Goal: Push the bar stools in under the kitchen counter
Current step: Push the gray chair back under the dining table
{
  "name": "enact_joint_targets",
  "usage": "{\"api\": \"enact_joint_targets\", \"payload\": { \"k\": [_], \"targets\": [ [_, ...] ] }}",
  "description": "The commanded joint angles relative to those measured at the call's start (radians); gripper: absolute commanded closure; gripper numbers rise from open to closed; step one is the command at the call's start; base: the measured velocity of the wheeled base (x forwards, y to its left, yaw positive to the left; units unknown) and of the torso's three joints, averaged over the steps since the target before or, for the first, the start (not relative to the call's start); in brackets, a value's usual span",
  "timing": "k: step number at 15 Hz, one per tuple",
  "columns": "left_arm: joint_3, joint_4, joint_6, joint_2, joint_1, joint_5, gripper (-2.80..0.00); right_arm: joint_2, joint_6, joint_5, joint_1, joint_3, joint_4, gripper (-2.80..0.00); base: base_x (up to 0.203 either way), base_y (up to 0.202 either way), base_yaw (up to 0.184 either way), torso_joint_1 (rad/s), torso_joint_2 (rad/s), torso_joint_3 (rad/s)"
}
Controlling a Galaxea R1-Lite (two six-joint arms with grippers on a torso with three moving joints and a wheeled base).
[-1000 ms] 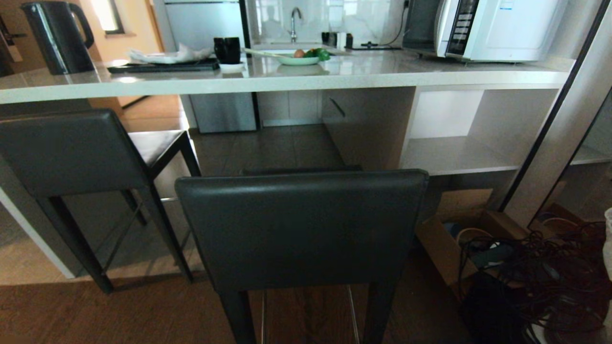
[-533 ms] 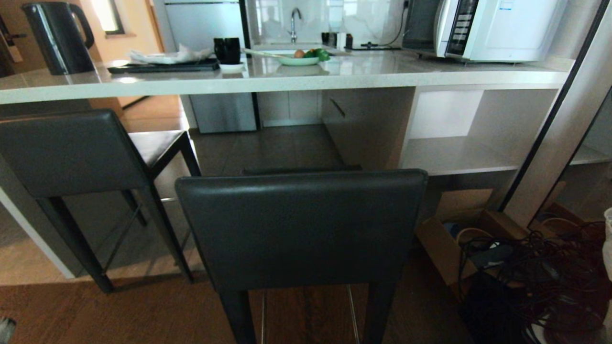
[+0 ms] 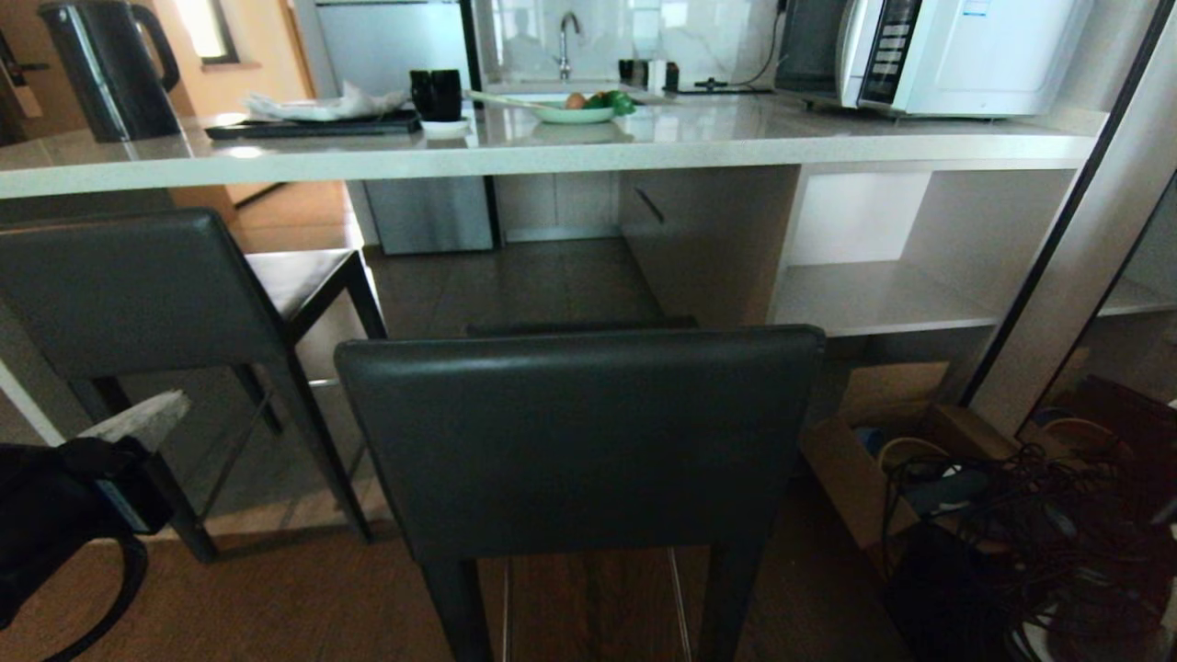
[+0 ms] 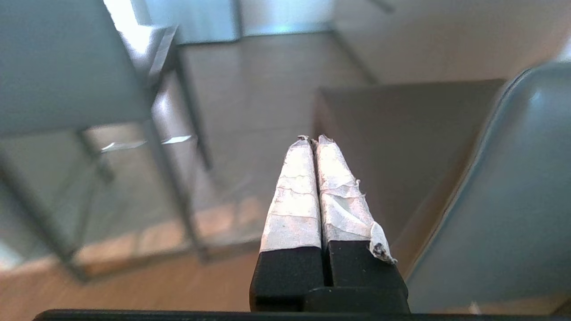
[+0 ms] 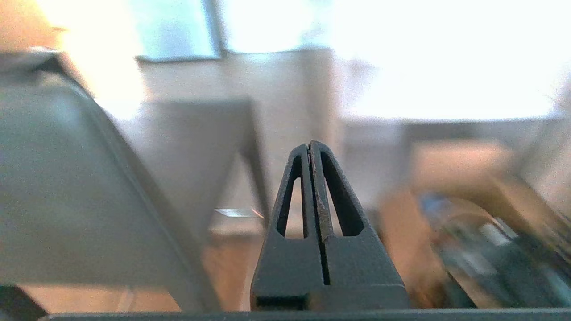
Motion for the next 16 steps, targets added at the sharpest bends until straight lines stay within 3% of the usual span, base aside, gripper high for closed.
{"api": "enact_joint_targets", "payload": {
  "k": [1,4,8,16],
  "targets": [
    [0.000,-0.084,-0.005,0.166,-0.061,-0.001,0.00,0.206,-0.001,-0.001,0.103,-0.064,-0.074,0.00,0.000,0.000,0.000,0.000,0.00,0.000],
    [-0.007,-0.126,-0.007,0.256,-0.093,0.000,0.00,0.345,0.000,-0.005,0.142,-0.096,-0.158,0.00,0.000,0.000,0.000,0.000,0.00,0.000],
    [0.005,-0.341,0.002,0.385,-0.102,0.012,0.00,0.561,-0.003,-0.076,0.157,-0.096,-0.393,0.00,0.000,0.000,0.000,0.000,0.00,0.000],
    [-0.006,-0.344,-0.001,0.414,-0.126,0.012,0.00,0.703,-0.026,-0.110,0.297,-0.145,-0.475,0.00,0.000,0.000,0.000,0.000,0.00,0.000]
  ]
}}
